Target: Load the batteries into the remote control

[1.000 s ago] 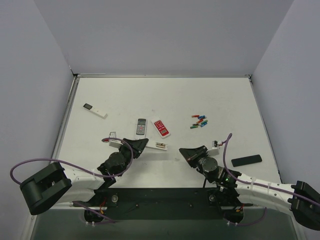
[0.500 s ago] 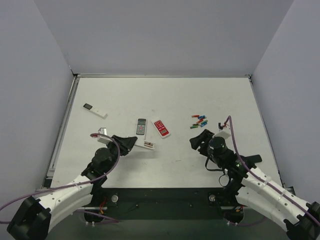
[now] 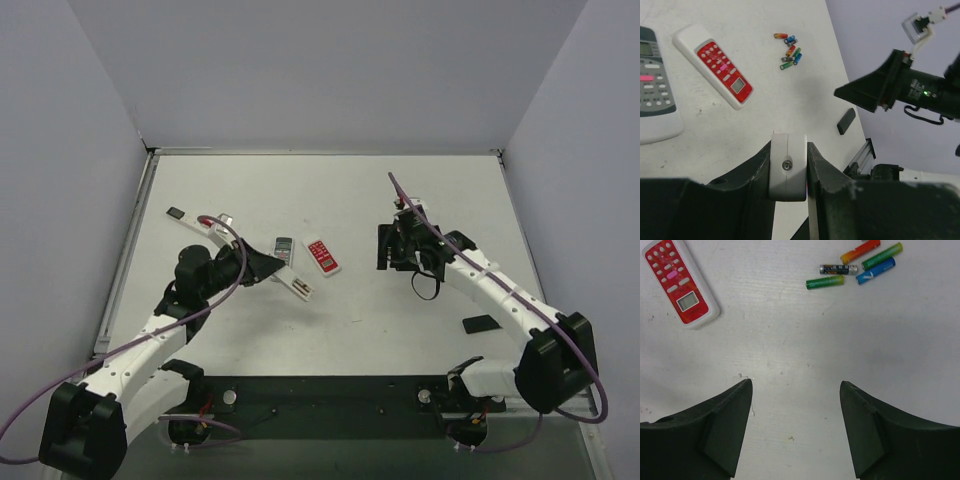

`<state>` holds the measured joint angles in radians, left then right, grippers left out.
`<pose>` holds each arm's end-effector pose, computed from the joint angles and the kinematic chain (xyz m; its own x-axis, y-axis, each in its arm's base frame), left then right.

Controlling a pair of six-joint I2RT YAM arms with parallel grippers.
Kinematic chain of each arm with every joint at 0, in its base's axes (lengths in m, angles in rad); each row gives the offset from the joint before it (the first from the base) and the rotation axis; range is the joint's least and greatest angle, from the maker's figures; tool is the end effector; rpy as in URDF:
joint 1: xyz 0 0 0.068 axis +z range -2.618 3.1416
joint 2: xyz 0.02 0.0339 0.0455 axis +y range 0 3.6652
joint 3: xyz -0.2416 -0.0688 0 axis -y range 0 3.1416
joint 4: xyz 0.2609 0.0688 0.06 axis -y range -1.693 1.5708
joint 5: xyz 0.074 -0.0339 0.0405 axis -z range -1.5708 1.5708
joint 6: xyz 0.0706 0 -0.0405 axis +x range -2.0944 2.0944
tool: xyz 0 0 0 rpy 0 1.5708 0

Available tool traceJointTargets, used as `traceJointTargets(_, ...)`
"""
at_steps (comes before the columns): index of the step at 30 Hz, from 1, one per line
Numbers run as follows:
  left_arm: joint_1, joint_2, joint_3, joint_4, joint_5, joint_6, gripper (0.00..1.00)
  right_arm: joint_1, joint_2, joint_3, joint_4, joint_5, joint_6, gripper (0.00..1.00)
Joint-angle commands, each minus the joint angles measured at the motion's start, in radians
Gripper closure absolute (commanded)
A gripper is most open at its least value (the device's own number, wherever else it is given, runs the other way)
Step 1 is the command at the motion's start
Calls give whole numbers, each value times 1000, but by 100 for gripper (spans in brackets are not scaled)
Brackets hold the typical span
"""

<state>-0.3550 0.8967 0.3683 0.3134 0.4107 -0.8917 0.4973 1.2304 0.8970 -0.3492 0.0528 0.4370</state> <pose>0.2343 -0.1169 0.1929 -0.6582 -0.5169 -0.5473 0.2742 0.5125 -0.8137 0.2809 0.1483 0.2214 -0.6887 0.1071 -0.7171 -0.1644 0.9402 0.2982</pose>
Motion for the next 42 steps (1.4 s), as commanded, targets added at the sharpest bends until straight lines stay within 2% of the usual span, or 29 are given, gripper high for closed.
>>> traceJointTargets(1,37,63,138,-68,250,85,100,-14,158,135,-66,-45,-196,35)
traceJointTargets(5,70,94,253,-209,319,172,100,-51,271,206,-86,-45,-259,38)
traceJointTargets(9,70,107,357,-397,315,350,100,-85,366,249,-88,-97,-297,43)
traceJointTargets(12,71,117,408,-463,315,439,100,-105,418,292,-89,-139,-329,45)
traceJointTargets(15,71,108,396,-449,330,473,100,-108,467,330,-89,-186,-359,47)
traceJointTargets(21,71,99,340,-381,427,439,100,-117,564,398,-96,-237,-362,51)
traceJointTargets(25,71,107,330,-333,473,422,100,-115,609,428,-96,-240,-345,57)
traceJointTargets(42,60,110,301,-249,548,392,100,-123,682,477,-96,-231,-386,59)
